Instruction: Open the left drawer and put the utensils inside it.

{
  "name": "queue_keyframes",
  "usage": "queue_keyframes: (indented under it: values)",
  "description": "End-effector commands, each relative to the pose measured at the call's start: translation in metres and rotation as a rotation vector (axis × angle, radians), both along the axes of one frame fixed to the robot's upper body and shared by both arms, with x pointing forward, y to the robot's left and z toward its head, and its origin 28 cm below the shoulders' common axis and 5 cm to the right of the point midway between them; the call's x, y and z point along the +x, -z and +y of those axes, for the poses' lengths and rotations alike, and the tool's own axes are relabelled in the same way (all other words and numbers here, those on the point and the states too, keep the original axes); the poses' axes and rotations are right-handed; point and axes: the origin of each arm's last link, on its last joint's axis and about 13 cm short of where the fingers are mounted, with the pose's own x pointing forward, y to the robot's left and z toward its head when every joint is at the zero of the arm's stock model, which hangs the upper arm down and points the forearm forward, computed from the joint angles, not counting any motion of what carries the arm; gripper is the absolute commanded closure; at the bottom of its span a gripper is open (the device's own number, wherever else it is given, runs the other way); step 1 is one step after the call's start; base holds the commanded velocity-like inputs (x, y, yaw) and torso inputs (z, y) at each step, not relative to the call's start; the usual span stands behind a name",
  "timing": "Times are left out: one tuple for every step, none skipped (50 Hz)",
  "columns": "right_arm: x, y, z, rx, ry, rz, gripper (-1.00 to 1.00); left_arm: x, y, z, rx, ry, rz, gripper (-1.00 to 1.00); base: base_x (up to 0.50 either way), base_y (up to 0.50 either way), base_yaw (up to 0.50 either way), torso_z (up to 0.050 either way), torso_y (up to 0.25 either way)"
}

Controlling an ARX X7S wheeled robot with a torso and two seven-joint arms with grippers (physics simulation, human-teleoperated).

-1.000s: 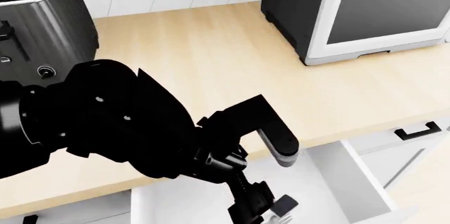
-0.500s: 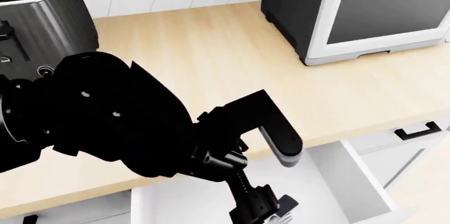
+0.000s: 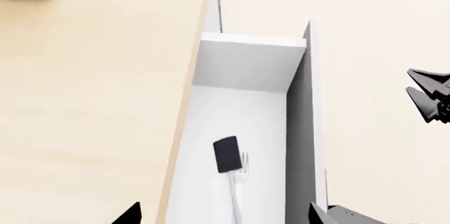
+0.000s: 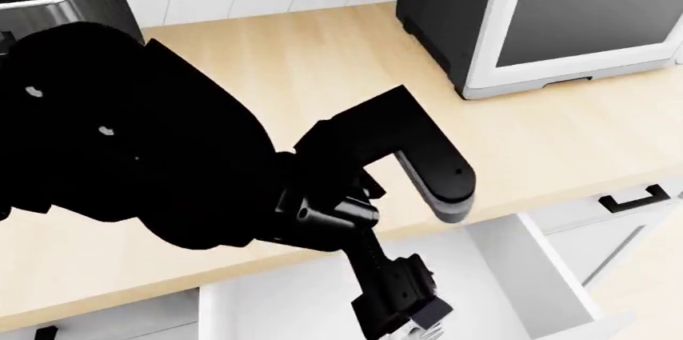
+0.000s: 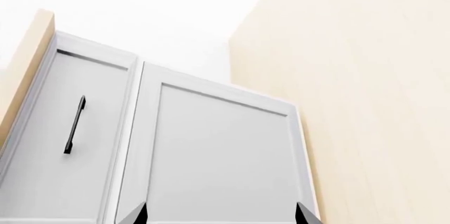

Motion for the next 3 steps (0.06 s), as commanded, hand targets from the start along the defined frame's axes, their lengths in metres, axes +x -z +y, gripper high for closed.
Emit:
queue_keyframes:
  values:
    - [0.0005, 0.0003, 0.0005, -0.001, -0.003, 0.002, -1.0, -0.0049, -0.0213, 0.003, -0.051, -0.002, -0.051, -1.0, 0.0, 0.0, 0.0, 0.0, 0.0]
    - [0.0002, 0.0002, 0.0003, 0.0, -0.002, 0.001, -1.0, -0.006, -0.027, 0.0038, -0.067, -0.004, -0.063, -1.0, 0.0, 0.0, 0.0, 0.0, 0.0]
    - [0.0, 0.0, 0.0002, -0.001, -0.002, 0.001, -1.0, -0.0064, -0.0288, 0.0041, -0.072, -0.004, -0.069, -1.0, 0.0, 0.0, 0.0, 0.0, 0.0]
